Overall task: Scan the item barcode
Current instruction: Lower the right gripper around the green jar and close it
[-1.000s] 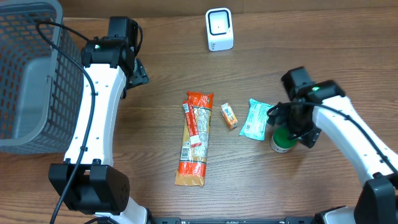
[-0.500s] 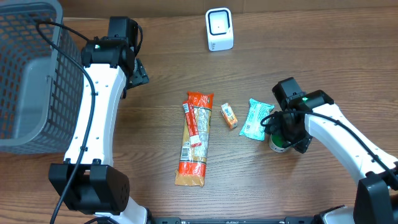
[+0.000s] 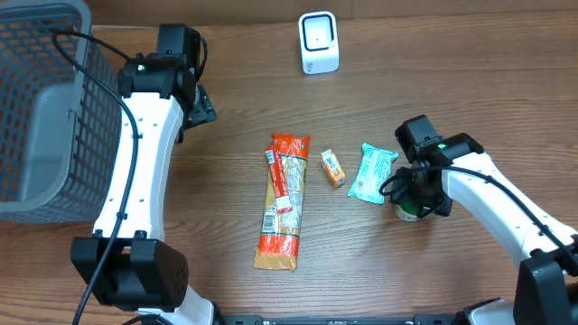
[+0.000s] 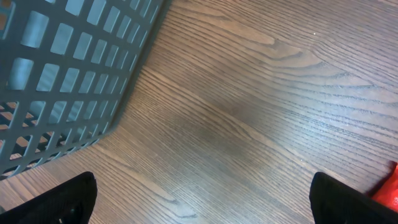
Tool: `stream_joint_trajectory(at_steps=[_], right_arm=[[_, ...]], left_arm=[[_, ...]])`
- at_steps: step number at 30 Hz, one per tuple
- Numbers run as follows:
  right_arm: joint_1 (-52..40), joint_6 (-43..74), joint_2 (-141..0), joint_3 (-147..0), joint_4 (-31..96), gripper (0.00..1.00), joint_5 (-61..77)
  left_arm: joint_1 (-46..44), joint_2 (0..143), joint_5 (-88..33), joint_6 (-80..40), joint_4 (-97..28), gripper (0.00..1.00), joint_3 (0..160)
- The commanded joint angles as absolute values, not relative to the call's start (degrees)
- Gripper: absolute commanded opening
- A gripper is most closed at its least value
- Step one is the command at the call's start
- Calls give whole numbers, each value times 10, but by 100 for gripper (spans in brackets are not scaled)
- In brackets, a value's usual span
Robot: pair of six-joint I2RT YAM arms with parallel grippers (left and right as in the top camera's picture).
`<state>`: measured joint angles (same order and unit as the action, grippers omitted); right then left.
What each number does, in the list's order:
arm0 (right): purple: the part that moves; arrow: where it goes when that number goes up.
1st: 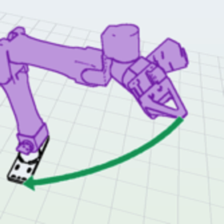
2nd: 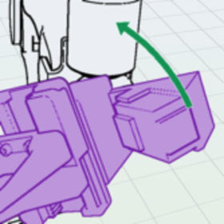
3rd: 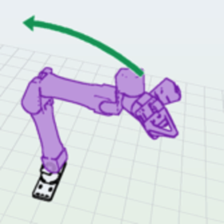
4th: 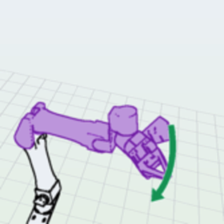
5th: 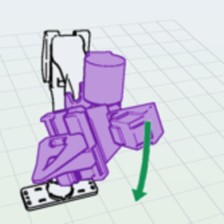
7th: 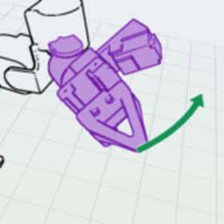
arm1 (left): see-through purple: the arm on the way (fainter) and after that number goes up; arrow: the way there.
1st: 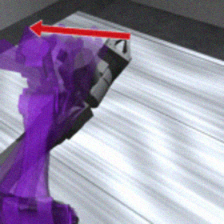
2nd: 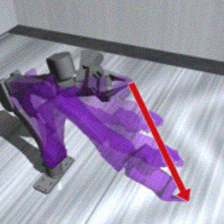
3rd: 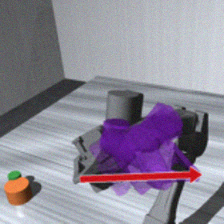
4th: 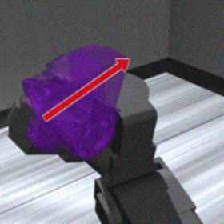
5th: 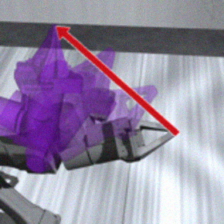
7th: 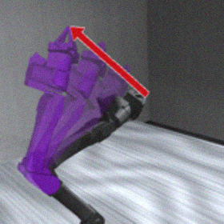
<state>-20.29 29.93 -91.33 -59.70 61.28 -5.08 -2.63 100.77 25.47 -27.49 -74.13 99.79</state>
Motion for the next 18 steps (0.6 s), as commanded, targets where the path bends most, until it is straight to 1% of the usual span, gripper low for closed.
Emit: stream_joint_trajectory(at_steps=[1,2,3,6,9,10,14,16,18], right_arm=[[-202,265,-908,-595,606,77,-111],[-202,266,-908,-595,602,79,-107],[-202,272,-908,-595,598,84,-93],[-202,323,-908,-595,602,86,-59],[-202,370,-908,-595,607,85,-51],[-202,372,-908,-595,607,82,-50],[-202,371,-908,-595,611,76,-51],[-202,370,-908,-595,610,76,-60],[-202,341,-908,-595,602,75,-66]], left_arm=[[-30,1004,254,-277,-741,100,1005],[-30,1004,254,-277,-741,100,1005],[-30,1004,254,-277,-741,100,1005],[-30,1004,254,-277,-741,100,1005],[-30,1004,254,-277,-741,100,1005],[-30,1004,254,-277,-741,100,1005],[-30,1004,254,-277,-741,100,1005],[-30,1004,254,-277,-741,100,1005],[-30,1004,254,-277,-741,100,1005]])
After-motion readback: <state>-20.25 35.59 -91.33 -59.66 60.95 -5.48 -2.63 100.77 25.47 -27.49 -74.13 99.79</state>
